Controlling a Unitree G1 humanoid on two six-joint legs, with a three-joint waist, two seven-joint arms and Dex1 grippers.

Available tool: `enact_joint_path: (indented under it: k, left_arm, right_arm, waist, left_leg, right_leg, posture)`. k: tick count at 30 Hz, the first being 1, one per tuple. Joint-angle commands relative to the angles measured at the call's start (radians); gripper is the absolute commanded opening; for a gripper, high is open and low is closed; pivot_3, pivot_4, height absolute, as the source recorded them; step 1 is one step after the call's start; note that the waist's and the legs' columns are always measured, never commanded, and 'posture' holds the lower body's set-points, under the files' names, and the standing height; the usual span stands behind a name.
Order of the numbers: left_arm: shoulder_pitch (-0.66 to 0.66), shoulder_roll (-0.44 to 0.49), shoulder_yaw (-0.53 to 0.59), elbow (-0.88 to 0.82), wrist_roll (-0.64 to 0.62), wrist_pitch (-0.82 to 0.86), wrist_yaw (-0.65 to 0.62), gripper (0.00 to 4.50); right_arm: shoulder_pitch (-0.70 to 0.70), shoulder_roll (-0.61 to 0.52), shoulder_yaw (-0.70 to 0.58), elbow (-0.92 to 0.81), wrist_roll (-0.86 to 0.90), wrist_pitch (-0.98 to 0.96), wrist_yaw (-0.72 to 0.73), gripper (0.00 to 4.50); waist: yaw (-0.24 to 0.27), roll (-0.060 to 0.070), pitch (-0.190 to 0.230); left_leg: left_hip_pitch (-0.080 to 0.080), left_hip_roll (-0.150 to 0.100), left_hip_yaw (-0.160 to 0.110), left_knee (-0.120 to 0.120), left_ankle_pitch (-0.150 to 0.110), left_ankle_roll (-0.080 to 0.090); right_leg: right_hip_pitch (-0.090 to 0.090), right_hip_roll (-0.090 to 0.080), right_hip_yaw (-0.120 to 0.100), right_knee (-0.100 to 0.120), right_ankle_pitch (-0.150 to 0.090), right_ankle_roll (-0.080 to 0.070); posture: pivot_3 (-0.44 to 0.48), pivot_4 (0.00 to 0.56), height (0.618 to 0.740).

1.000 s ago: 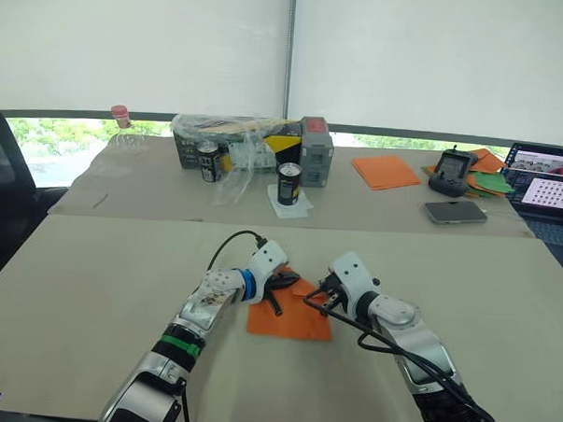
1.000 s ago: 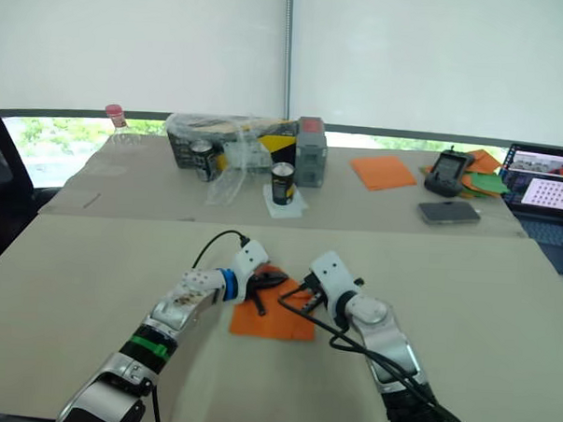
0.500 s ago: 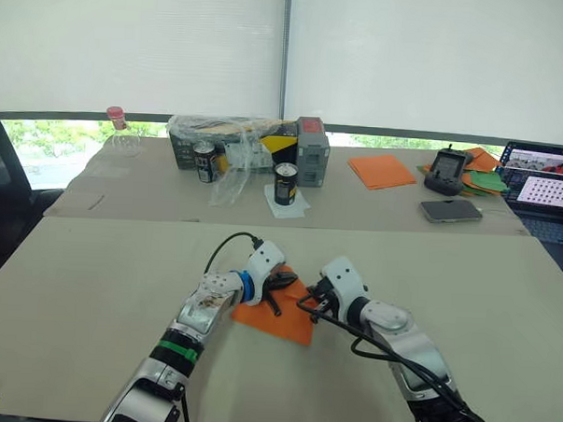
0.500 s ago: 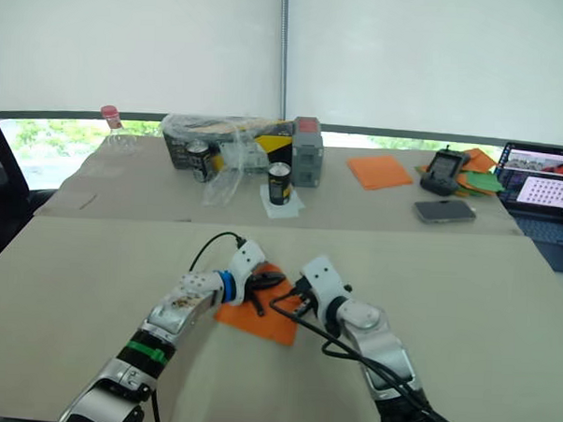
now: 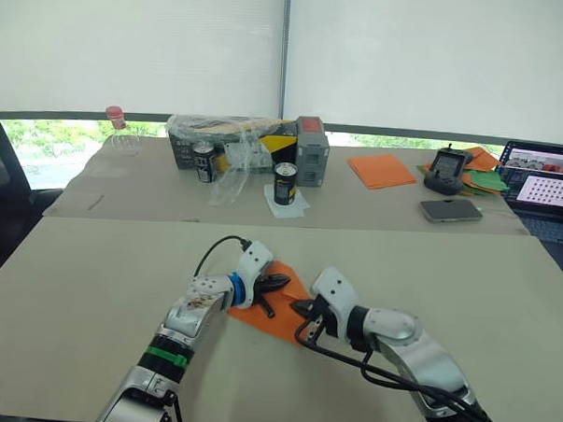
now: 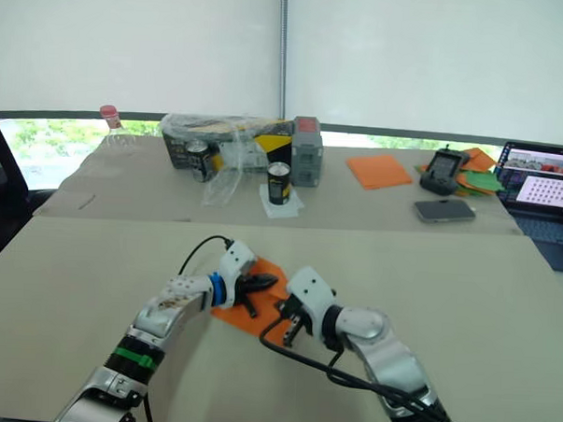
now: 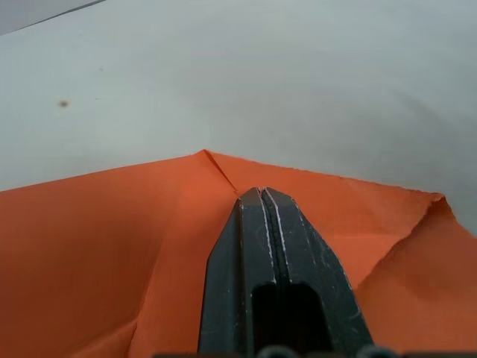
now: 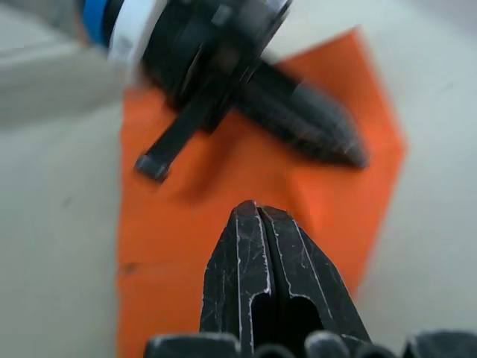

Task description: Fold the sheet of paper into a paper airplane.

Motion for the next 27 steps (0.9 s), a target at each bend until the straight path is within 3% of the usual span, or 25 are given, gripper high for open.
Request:
enact_joint_path:
  k: [1, 15, 22, 23, 27]
  left_arm:
    - [0.026, 0.027, -0.006, 0.009, 0.012, 0.036, 0.002, 0.00]
    - [0.109, 0.137, -0.010, -0.101, 0.003, 0.073, -0.041, 0.00]
    - [0.138, 0.151, -0.018, -0.140, -0.010, 0.087, -0.040, 0.00]
    - [0.136, 0.150, -0.019, -0.140, -0.010, 0.088, -0.040, 0.00]
    - [0.126, 0.142, -0.018, -0.139, -0.013, 0.088, -0.037, 0.00]
  right_arm:
    - [-0.010, 0.004, -0.001, 0.003, -0.002, 0.043, -0.037, 0.02]
    - [-0.042, -0.076, -0.022, 0.028, 0.005, 0.059, -0.044, 0.02]
    - [-0.032, -0.075, -0.128, -0.153, 0.166, 0.090, 0.016, 0.02]
    - [-0.028, -0.086, -0.130, -0.172, 0.174, 0.104, 0.015, 0.60]
    - [-0.041, -0.112, -0.095, -0.183, 0.116, 0.084, -0.042, 1.87]
  waist:
    - [0.001, 0.000, 0.000]
    - [0.003, 0.000, 0.000]
    - [0.003, 0.000, 0.000]
    - [0.004, 0.000, 0.000]
    - [0.004, 0.000, 0.000]
  left_leg:
    - [0.000, 0.000, 0.000, 0.000, 0.000, 0.000]
    - [0.000, 0.000, 0.000, 0.000, 0.000, 0.000]
    - [0.000, 0.000, -0.001, -0.003, 0.000, 0.000]
    - [0.000, 0.000, -0.001, -0.003, 0.000, 0.000]
    - [0.000, 0.000, -0.001, -0.003, 0.000, 0.000]
  right_leg:
    - [0.000, 0.000, 0.000, 0.000, 0.000, 0.000]
    - [0.000, 0.000, 0.000, 0.000, 0.000, 0.000]
    - [0.000, 0.000, 0.000, -0.001, 0.000, 0.000]
    - [0.000, 0.000, 0.000, -0.001, 0.000, 0.000]
    - [0.000, -0.001, 0.000, -0.001, 0.000, 0.000]
  posture:
    - [0.000, 0.150, 0.740]
    - [0.000, 0.150, 0.740]
    - [0.000, 0.150, 0.740]
    - [0.000, 0.150, 0.740]
    - [0.000, 0.150, 0.740]
